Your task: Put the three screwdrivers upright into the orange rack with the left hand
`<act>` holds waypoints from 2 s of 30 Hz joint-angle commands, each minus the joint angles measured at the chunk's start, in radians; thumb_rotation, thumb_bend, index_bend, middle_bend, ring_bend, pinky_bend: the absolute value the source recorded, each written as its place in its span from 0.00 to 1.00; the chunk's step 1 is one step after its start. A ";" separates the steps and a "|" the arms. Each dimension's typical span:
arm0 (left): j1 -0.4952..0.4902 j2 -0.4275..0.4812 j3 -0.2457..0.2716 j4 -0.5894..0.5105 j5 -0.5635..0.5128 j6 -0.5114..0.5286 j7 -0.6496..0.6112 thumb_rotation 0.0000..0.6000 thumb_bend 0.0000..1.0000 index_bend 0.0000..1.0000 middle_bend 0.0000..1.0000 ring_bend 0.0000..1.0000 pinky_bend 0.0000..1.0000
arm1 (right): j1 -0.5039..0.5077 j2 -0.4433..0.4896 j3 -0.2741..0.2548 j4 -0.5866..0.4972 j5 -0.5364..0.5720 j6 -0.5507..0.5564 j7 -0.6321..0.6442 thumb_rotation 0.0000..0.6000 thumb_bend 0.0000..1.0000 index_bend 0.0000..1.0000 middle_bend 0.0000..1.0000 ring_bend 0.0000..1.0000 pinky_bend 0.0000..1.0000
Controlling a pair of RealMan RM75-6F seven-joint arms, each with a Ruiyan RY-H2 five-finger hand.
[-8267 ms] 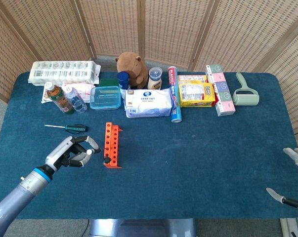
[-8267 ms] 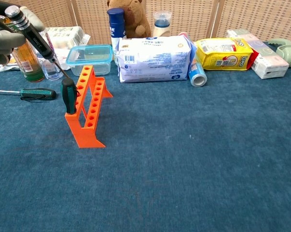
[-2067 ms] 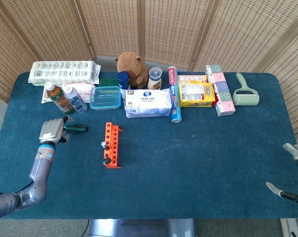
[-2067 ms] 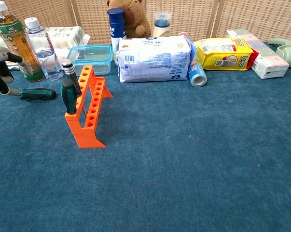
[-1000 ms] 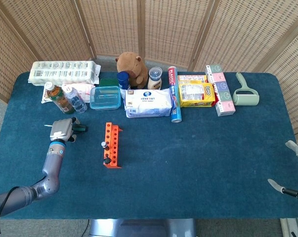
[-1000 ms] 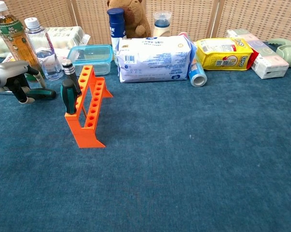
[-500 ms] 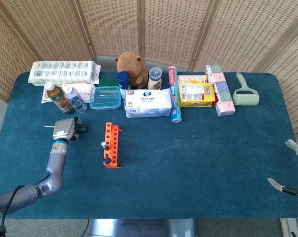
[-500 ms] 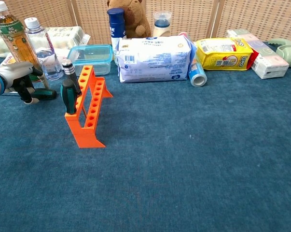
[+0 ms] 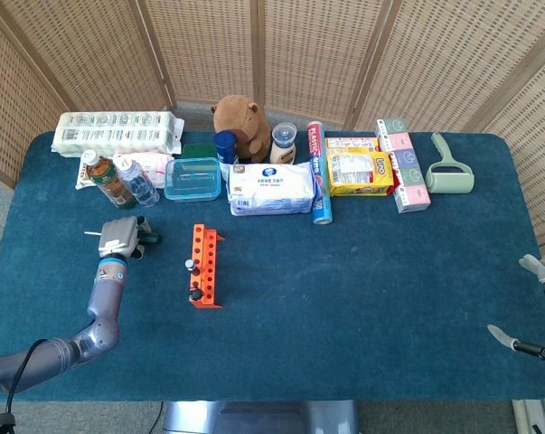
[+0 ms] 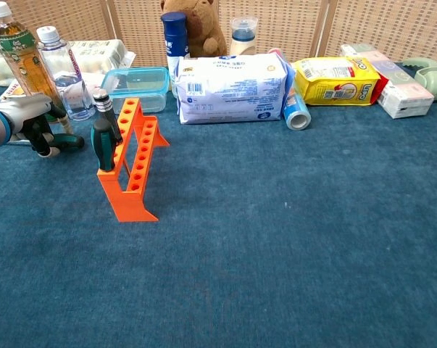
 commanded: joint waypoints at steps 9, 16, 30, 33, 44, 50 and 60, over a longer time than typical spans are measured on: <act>0.022 0.081 -0.045 -0.158 0.022 0.037 -0.045 1.00 0.48 0.58 0.94 0.98 0.95 | 0.002 -0.001 -0.001 -0.005 -0.007 -0.001 -0.004 1.00 0.04 0.07 0.17 0.09 0.02; 0.050 0.226 -0.090 -0.390 0.049 0.091 -0.085 1.00 0.48 0.58 0.94 0.98 0.95 | 0.000 0.000 -0.001 -0.010 -0.009 0.003 -0.011 1.00 0.04 0.07 0.17 0.09 0.02; 0.135 0.470 -0.177 -0.674 0.103 0.044 -0.327 1.00 0.48 0.58 0.94 0.98 0.95 | 0.005 -0.005 -0.003 -0.020 -0.013 -0.003 -0.036 1.00 0.04 0.07 0.17 0.09 0.02; 0.165 0.518 -0.207 -0.720 0.123 -0.017 -0.447 1.00 0.47 0.58 0.94 0.98 0.95 | 0.005 -0.006 -0.002 -0.023 -0.014 -0.002 -0.042 1.00 0.04 0.07 0.17 0.09 0.02; 0.268 0.623 -0.291 -0.782 0.347 -0.202 -0.833 1.00 0.48 0.58 0.94 0.98 0.95 | 0.012 -0.013 -0.002 -0.027 -0.008 -0.015 -0.065 1.00 0.04 0.07 0.17 0.09 0.02; 0.307 0.627 -0.322 -0.788 0.502 -0.216 -1.011 1.00 0.49 0.58 0.94 0.98 0.95 | 0.015 -0.015 0.000 -0.028 0.001 -0.024 -0.070 1.00 0.04 0.07 0.17 0.09 0.02; 0.294 0.636 -0.312 -0.801 0.583 -0.241 -1.160 1.00 0.49 0.58 0.94 0.98 0.95 | 0.015 -0.011 0.005 -0.025 0.013 -0.026 -0.056 1.00 0.04 0.07 0.17 0.09 0.02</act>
